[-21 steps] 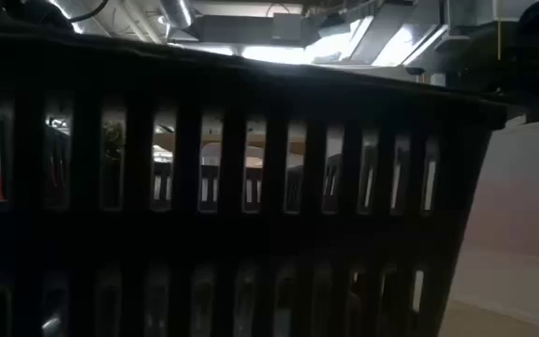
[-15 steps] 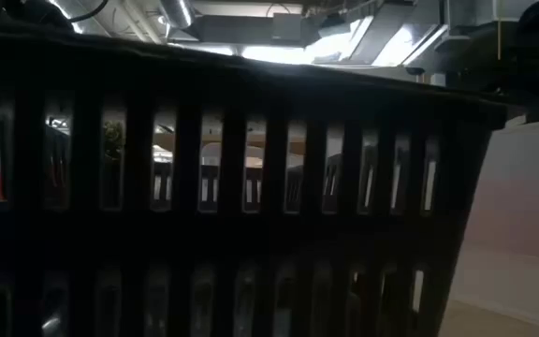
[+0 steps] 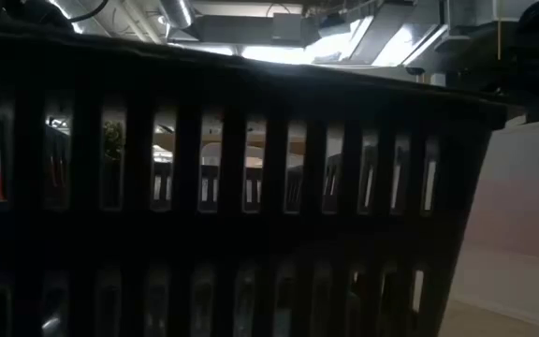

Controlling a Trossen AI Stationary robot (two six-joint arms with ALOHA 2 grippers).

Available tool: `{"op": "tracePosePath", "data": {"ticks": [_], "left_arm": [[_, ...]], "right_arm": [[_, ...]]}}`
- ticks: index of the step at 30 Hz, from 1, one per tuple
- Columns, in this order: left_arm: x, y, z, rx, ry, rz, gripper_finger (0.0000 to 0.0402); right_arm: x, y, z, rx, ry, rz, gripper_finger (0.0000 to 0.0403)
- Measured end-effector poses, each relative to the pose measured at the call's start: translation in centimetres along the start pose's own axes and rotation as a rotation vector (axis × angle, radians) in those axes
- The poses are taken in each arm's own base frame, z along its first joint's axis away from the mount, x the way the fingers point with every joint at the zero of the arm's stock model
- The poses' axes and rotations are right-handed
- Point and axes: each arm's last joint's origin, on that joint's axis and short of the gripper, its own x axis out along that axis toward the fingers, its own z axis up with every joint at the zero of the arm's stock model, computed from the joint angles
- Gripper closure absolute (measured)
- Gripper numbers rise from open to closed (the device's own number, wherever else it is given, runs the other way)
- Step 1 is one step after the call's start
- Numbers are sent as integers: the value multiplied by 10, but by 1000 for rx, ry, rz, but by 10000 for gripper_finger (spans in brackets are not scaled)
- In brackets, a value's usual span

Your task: Stack baskets on shelf by color

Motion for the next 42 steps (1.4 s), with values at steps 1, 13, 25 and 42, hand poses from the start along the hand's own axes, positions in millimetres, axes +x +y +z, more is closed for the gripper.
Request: {"op": "tracePosePath", "data": {"ticks": [1,13,25,42], "left_arm": [[0,0,0,0,0,0,330],[0,0,0,0,0,0,330],[0,0,0,0,0,0,330],[0,0,0,26,-1,3,330]], "right_arm": [[0,0,0,0,0,0,271],[0,0,0,0,0,0,271],[0,0,0,0,0,0,271],[0,1,2,0,-19,4,271]]}}
